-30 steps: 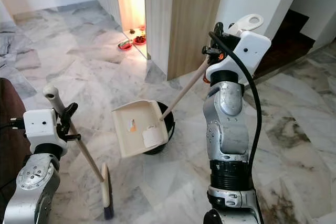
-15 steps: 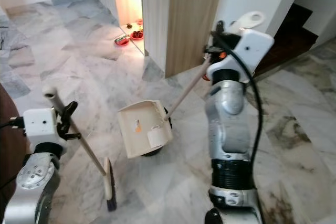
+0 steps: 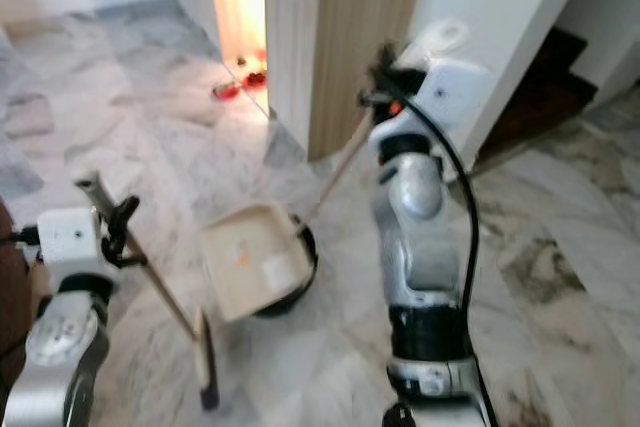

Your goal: Sweep floor

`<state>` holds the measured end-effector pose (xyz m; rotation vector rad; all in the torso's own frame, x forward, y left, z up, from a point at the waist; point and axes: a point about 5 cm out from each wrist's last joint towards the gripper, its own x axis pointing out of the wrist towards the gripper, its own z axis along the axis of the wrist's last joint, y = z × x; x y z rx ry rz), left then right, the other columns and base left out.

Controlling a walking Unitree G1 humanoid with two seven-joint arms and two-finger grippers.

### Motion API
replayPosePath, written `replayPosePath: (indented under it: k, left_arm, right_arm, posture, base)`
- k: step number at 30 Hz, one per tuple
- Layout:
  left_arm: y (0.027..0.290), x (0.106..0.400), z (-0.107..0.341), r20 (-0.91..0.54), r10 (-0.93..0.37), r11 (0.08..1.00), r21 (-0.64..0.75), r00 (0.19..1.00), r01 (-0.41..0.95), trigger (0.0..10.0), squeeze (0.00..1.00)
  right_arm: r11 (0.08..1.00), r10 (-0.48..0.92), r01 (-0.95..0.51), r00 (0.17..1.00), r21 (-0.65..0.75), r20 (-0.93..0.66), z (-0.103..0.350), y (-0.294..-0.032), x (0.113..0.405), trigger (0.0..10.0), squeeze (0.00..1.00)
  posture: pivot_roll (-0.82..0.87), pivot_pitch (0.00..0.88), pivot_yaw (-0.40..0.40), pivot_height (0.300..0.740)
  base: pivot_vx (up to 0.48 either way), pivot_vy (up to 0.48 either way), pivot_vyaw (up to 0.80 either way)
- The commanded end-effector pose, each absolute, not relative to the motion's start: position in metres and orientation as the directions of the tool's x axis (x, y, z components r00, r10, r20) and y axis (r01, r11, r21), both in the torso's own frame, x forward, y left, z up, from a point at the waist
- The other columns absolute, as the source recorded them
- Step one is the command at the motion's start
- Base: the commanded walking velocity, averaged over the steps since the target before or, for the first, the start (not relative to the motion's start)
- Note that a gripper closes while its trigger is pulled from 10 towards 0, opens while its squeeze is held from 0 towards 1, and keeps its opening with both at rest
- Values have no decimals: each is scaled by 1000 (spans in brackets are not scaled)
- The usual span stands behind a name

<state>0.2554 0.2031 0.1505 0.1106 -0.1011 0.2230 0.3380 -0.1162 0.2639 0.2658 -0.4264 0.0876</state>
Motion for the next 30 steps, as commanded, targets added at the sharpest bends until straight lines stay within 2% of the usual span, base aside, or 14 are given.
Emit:
replayPosePath:
  k: [1,5,20,30]
  left_arm:
    - [200,254,159,159,210,970,93,965,-226,10000,0]
    - [202,253,158,159,222,966,97,962,-239,10000,0]
    - [203,249,158,159,224,964,105,961,-243,10000,0]
    - [206,248,159,158,237,960,111,959,-256,10000,0]
  right_arm:
    - [969,-1,-119,874,216,485,280,-125,334,10000,0]
    - [967,4,-126,873,219,487,280,-125,334,10000,0]
    - [960,7,-142,873,241,487,279,-123,333,10000,0]
    - [959,0,-138,873,248,487,280,-124,335,10000,0]
  posture:
    - [21,58,-45,740]
    - [24,56,-45,740]
    - [29,29,-42,740]
    - [32,47,-43,740]
  base:
    - [322,0,656]
    - [326,0,670]
    - [323,0,0]
    - [326,0,0]
